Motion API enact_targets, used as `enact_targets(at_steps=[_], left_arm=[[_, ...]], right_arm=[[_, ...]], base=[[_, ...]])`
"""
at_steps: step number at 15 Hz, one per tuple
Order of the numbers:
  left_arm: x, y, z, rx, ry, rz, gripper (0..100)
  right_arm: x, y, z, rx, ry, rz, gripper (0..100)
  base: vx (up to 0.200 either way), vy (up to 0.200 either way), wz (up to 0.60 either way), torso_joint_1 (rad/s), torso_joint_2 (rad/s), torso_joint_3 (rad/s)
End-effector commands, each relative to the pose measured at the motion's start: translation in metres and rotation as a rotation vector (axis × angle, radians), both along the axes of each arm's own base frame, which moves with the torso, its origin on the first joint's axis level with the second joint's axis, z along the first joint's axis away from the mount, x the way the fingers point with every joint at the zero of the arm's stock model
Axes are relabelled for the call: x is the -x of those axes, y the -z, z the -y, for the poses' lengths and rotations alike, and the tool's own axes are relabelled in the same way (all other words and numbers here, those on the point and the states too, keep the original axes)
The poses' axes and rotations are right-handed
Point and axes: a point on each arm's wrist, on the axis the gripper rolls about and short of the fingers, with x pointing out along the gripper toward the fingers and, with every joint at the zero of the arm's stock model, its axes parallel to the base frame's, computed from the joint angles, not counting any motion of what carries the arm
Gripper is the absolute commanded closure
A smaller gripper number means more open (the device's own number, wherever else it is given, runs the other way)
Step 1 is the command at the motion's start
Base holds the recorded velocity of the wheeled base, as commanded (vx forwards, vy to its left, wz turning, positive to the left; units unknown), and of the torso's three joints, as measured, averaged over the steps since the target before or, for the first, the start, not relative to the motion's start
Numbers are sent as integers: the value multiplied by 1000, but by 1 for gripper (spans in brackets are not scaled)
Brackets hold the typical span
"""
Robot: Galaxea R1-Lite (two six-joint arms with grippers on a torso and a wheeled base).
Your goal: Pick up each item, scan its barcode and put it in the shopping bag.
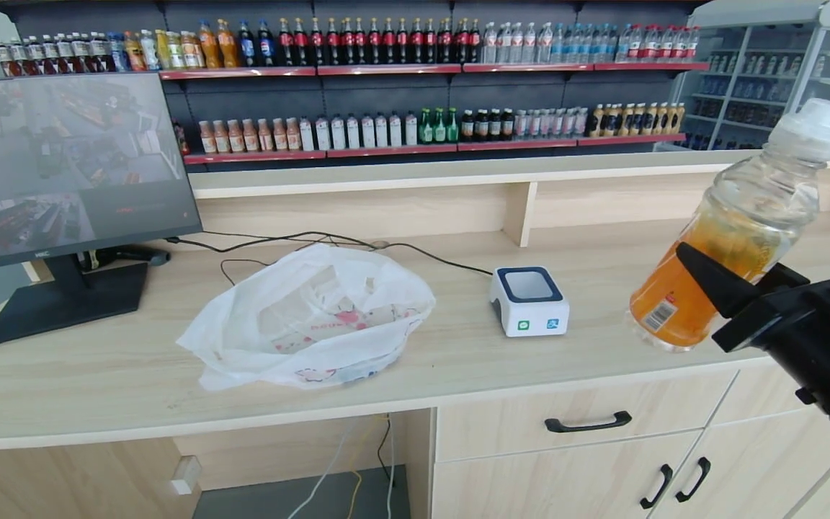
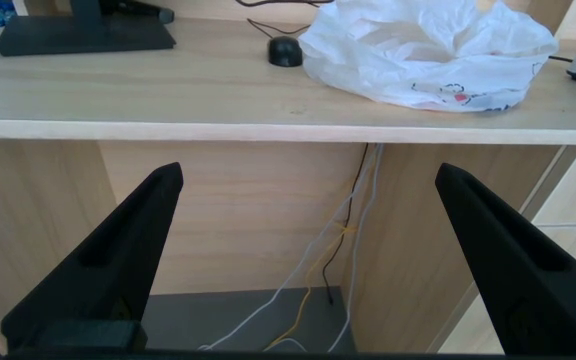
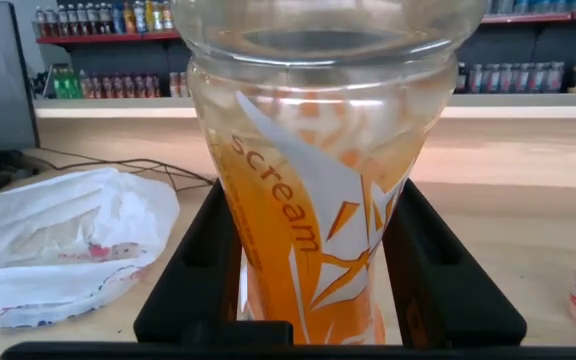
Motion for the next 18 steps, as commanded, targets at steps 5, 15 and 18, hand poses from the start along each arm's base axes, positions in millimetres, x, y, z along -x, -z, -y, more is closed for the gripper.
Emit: enact_targets(at_steps=[5, 15, 18], left_arm=[[0, 0, 0, -1, -1, 0, 0], [0, 0, 0, 0, -1, 0, 0], [0, 0, 0, 0, -1, 0, 0]], right_arm=[[5, 6, 2, 10, 3, -22, 100], [-9, 1, 7, -7, 42, -9, 100], [-9, 1, 7, -7, 44, -8, 100]], base=[[0, 0, 0, 0, 0, 0], [0, 120, 0, 1, 0, 1], [0, 200, 0, 7, 5, 2]])
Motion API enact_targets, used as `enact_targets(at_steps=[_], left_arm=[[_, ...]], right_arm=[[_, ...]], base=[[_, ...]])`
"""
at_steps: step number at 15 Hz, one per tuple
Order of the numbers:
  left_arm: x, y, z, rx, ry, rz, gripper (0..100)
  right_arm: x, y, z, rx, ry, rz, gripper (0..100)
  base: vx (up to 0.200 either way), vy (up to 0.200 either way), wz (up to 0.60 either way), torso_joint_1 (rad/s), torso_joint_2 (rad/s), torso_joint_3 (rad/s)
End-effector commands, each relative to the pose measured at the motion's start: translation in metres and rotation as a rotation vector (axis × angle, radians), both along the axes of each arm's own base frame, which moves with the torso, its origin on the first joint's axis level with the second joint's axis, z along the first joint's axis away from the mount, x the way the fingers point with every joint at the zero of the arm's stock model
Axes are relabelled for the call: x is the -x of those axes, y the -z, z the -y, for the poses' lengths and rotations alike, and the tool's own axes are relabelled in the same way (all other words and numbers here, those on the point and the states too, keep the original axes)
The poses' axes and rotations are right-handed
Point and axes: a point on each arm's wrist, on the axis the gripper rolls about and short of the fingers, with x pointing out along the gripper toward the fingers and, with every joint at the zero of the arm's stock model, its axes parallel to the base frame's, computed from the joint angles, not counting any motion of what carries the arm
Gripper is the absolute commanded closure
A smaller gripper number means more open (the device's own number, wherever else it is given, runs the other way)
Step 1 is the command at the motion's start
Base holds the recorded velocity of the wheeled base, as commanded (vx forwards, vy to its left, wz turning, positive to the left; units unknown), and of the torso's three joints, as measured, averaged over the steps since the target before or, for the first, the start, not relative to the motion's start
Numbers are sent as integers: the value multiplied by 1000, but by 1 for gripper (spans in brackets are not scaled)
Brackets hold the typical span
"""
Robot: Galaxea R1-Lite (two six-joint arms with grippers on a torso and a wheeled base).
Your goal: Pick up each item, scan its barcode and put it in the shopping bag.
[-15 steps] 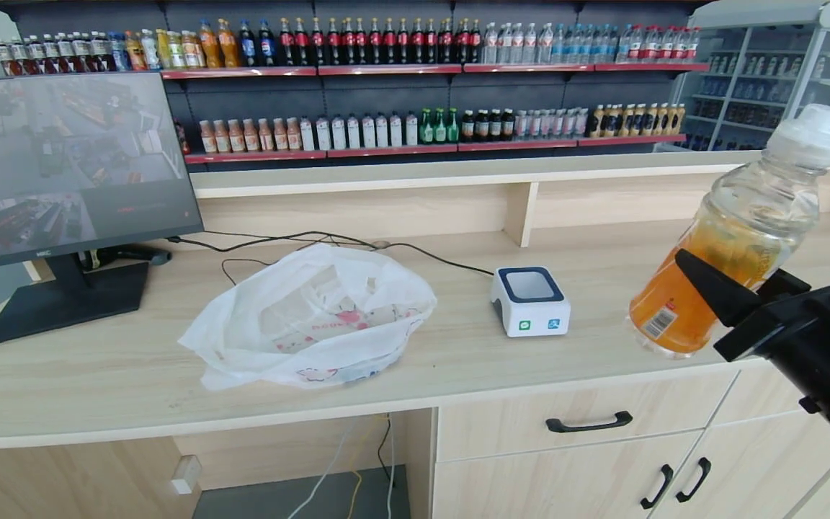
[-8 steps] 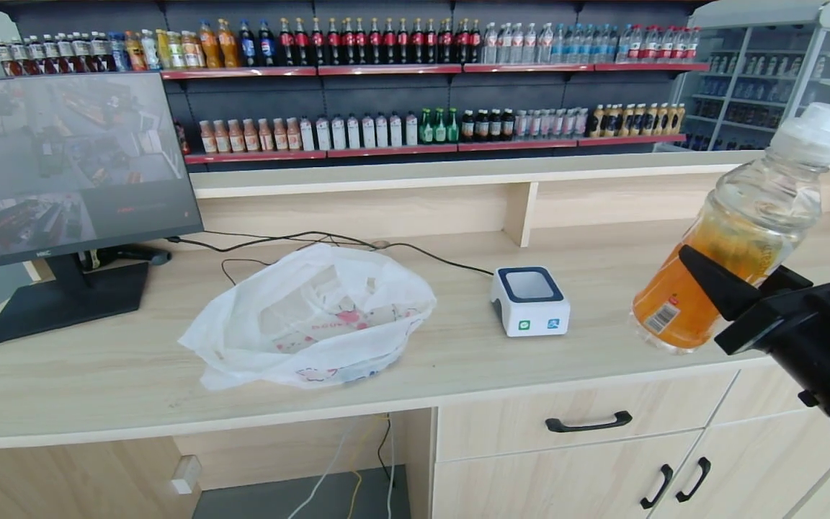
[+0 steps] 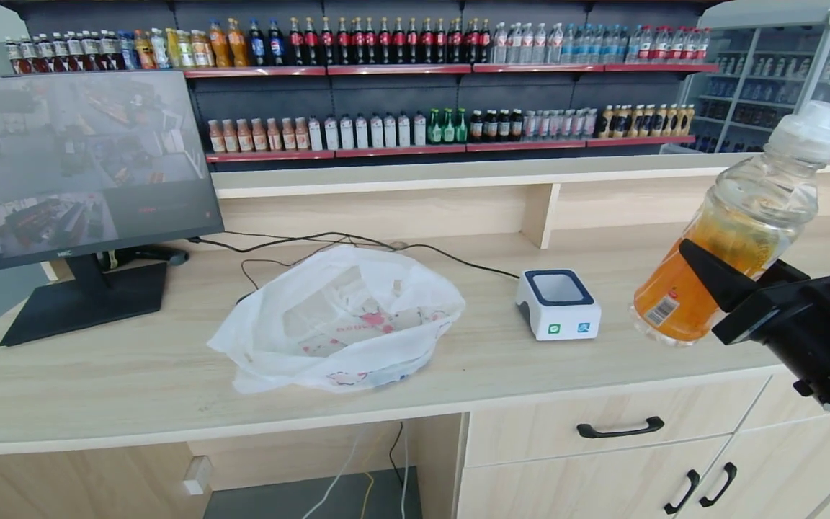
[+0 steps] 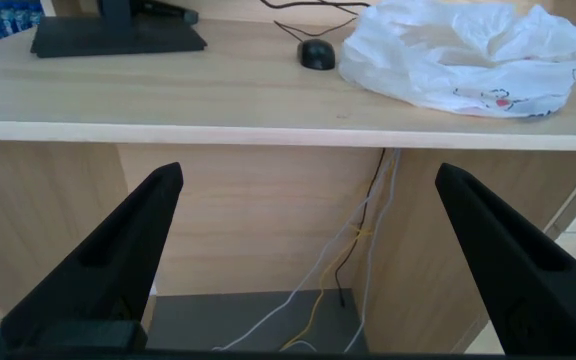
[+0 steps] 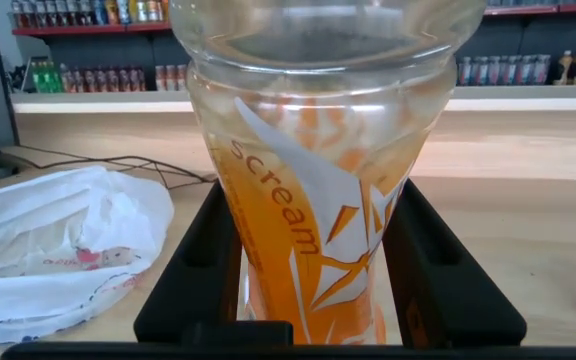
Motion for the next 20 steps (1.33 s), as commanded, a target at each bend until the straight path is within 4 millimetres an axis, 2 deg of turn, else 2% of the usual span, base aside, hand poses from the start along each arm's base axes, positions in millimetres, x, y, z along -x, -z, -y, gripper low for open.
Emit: enact_targets(at_steps=[1, 6, 17, 19, 20], left_arm=[[0, 0, 0, 2, 0, 1, 0], [0, 0, 0, 1, 0, 1, 0], [0, 0, 0, 1, 0, 1, 0], [0, 0, 0, 2, 0, 1, 0], [0, 0, 0, 2, 0, 2, 0]], right_arm=[[-1, 1, 1, 0, 5, -3, 100], [-1, 1, 1, 1, 4, -4, 100], [8, 8, -2, 14, -41, -32, 100], [2, 7, -7, 37, -111, -24, 100], [-9, 3, -13, 47, -144, -1, 100]], base=[[0, 200, 0, -2, -7, 2], [0, 200, 0, 3, 1, 2], [0, 0, 0, 0, 0, 0], [0, 0, 0, 0, 0, 0], [0, 0, 0, 0, 0, 0]])
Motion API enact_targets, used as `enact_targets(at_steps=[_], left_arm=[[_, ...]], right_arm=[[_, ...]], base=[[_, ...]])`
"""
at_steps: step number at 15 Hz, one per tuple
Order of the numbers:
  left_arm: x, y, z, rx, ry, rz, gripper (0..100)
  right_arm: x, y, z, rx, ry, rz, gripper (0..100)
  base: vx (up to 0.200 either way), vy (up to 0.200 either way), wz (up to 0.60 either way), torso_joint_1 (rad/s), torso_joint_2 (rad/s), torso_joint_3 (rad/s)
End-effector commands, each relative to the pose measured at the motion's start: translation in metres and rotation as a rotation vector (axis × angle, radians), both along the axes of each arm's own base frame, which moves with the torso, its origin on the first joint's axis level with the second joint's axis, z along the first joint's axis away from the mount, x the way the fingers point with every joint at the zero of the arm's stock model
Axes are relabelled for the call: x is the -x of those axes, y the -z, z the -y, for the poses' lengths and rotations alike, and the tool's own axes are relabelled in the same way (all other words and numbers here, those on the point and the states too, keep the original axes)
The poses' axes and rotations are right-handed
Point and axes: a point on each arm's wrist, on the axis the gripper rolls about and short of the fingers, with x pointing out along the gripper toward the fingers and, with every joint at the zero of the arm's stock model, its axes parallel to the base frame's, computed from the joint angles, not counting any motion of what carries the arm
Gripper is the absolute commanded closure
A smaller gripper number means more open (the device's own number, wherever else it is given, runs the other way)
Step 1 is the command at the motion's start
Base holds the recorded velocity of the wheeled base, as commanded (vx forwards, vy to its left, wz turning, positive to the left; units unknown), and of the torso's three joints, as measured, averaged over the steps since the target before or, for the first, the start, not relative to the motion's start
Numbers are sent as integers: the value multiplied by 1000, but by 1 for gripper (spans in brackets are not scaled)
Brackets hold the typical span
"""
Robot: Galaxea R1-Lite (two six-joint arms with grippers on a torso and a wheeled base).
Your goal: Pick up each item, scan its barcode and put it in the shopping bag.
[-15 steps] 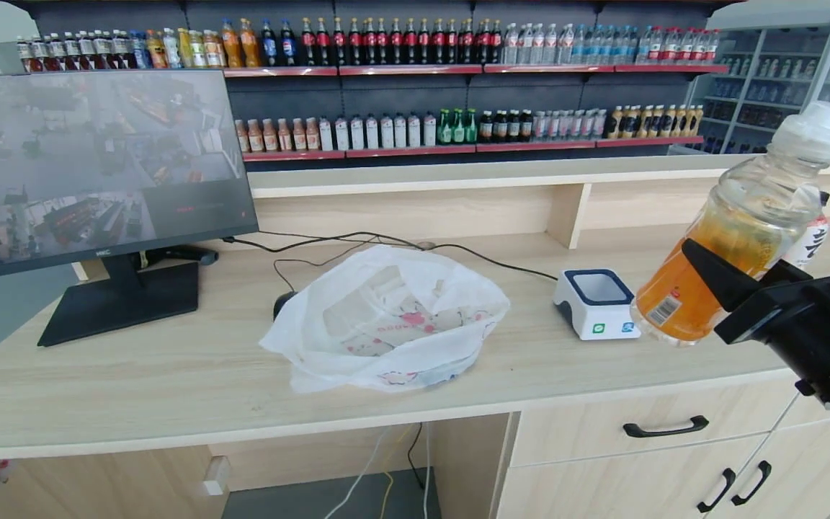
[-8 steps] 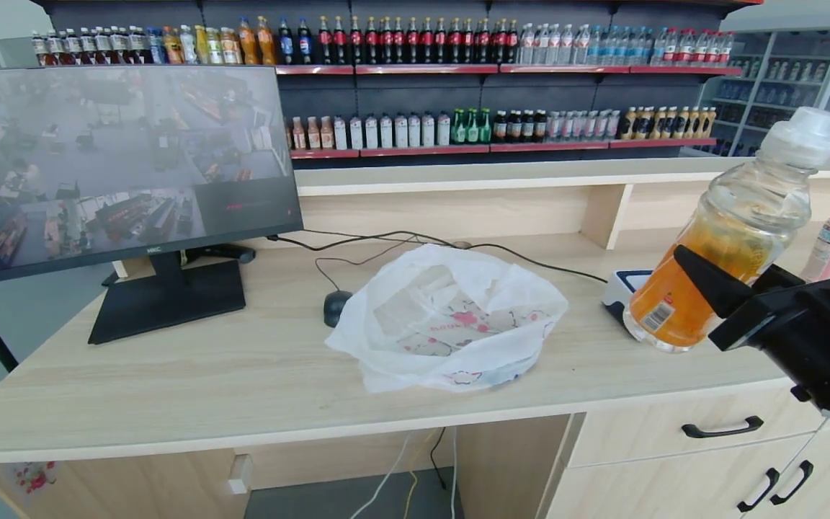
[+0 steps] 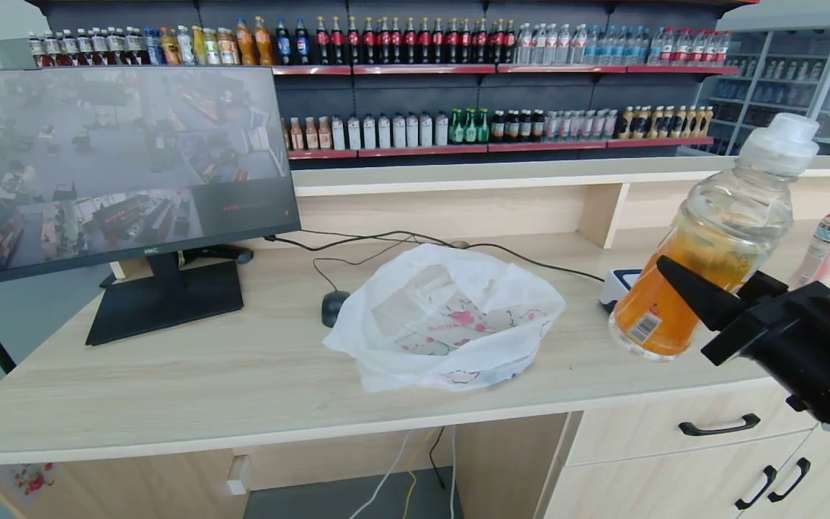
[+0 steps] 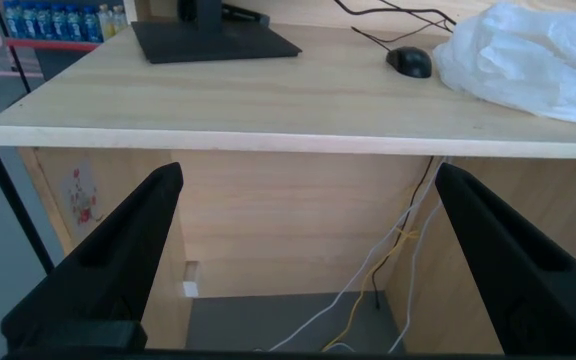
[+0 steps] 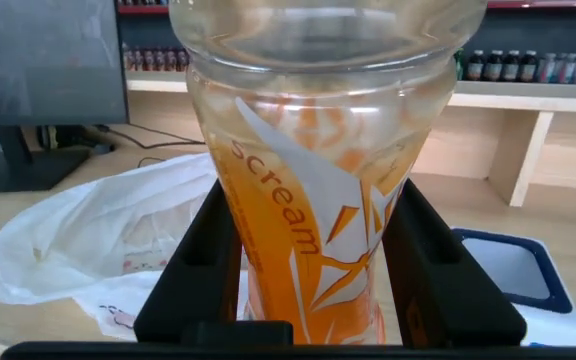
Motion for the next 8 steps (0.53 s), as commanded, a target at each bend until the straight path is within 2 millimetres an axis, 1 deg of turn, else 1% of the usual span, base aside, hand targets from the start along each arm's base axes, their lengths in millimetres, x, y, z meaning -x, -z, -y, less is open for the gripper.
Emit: enact_targets(at_steps=[1, 2, 3, 5, 7, 8], left_arm=[[0, 0, 0, 1, -1, 2, 0], [0, 0, 0, 0, -1, 0, 0], [0, 0, 0, 0, -1, 0, 0], [0, 0, 0, -2, -1, 0, 0], [0, 0, 0, -2, -1, 0, 0], [0, 0, 0, -2, -1, 0, 0]], right_arm=[[-16, -4, -12, 5, -41, 22, 100], [-28, -11, -34, -8, -104, 50, 100], [-37, -14, -52, -15, -151, 66, 100], [-52, -12, -80, -25, -201, 71, 100], [-69, -7, -116, -49, -211, 46, 100], [-72, -4, -124, -58, -214, 40, 100]], base=[[0, 0, 0, 0, 0, 0], [0, 0, 0, 0, 0, 0], [0, 0, 0, 0, 0, 0], [0, 0, 0, 0, 0, 0], [0, 0, 0, 0, 0, 0], [0, 0, 0, 0, 0, 0]])
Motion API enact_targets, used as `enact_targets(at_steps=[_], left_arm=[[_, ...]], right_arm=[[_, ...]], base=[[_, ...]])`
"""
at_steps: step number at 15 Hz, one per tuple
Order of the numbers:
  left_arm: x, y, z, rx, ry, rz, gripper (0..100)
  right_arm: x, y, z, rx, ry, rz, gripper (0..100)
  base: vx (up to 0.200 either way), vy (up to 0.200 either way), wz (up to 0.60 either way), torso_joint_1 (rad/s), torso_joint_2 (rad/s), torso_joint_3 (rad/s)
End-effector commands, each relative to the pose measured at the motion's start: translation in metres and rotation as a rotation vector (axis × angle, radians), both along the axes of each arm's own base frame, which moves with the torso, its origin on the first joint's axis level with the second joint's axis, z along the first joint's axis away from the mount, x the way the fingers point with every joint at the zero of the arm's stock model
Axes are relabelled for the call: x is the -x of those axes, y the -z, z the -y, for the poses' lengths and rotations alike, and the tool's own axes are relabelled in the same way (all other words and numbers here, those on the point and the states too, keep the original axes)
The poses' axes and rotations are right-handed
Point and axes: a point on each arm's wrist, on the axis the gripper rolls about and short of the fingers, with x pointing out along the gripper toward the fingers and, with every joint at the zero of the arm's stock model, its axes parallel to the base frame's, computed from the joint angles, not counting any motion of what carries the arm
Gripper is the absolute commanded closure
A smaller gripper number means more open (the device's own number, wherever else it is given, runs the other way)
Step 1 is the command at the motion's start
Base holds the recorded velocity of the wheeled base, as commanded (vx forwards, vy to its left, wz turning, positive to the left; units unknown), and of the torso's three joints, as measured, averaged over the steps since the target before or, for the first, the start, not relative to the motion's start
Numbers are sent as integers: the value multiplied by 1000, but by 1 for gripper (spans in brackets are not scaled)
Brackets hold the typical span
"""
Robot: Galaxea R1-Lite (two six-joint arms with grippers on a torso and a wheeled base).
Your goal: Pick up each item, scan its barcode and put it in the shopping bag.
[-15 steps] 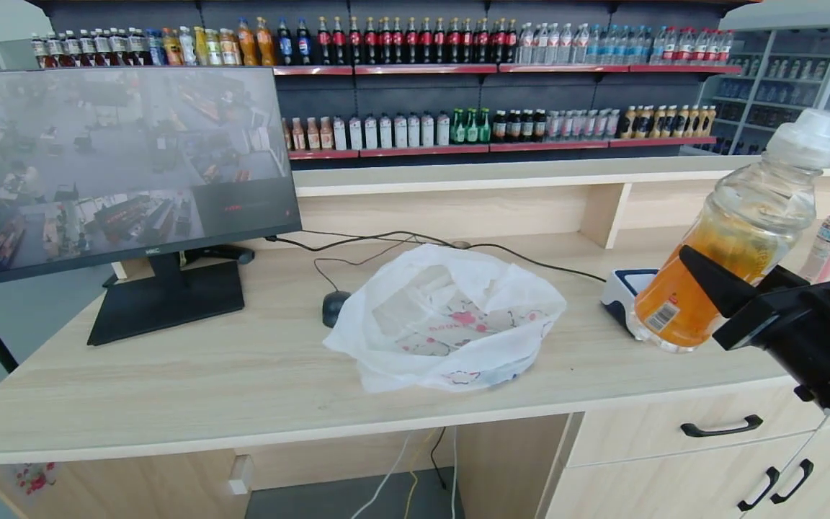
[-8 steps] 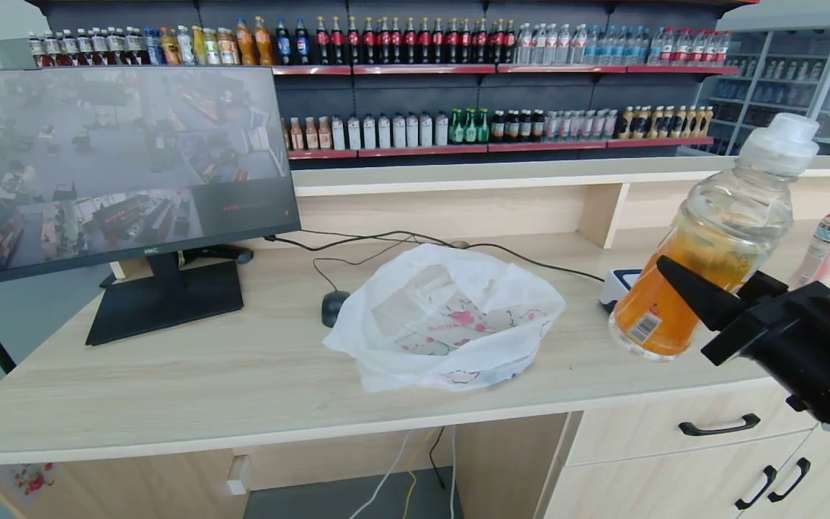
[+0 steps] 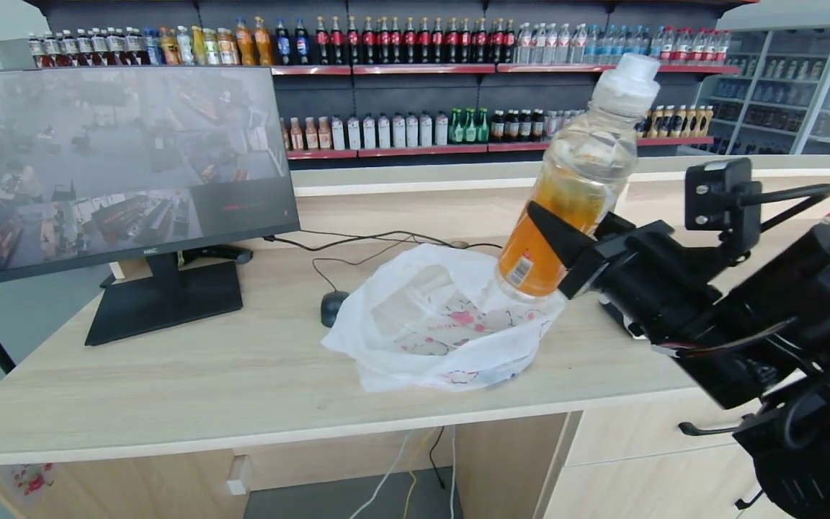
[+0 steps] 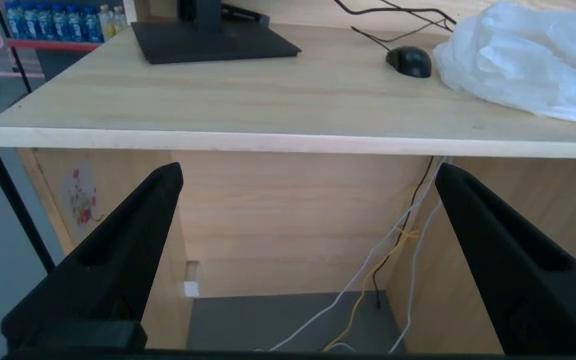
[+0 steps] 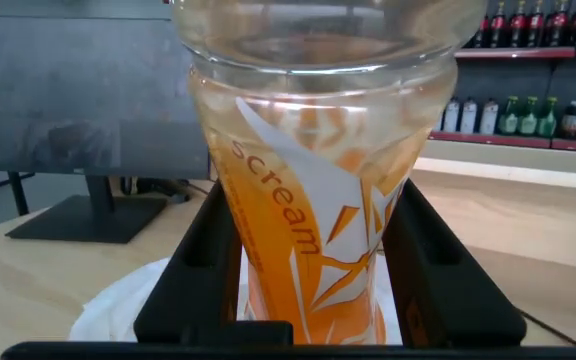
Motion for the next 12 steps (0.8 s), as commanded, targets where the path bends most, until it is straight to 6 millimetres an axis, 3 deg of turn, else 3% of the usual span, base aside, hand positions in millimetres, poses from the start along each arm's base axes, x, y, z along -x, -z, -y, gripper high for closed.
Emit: enact_targets(at_steps=[1, 6, 12], left_arm=[[0, 0, 0, 1, 0, 0, 0], [0, 0, 0, -1, 0, 0, 0], [0, 0, 0, -1, 0, 0, 0]], right_arm=[[-29, 29, -42, 6, -30, -65, 100], [-75, 44, -78, 2, -48, -115, 100], [-105, 70, -101, 16, -56, -175, 100]], base=[[0, 0, 0, 0, 0, 0], [0, 0, 0, 0, 0, 0], [0, 0, 0, 0, 0, 0]])
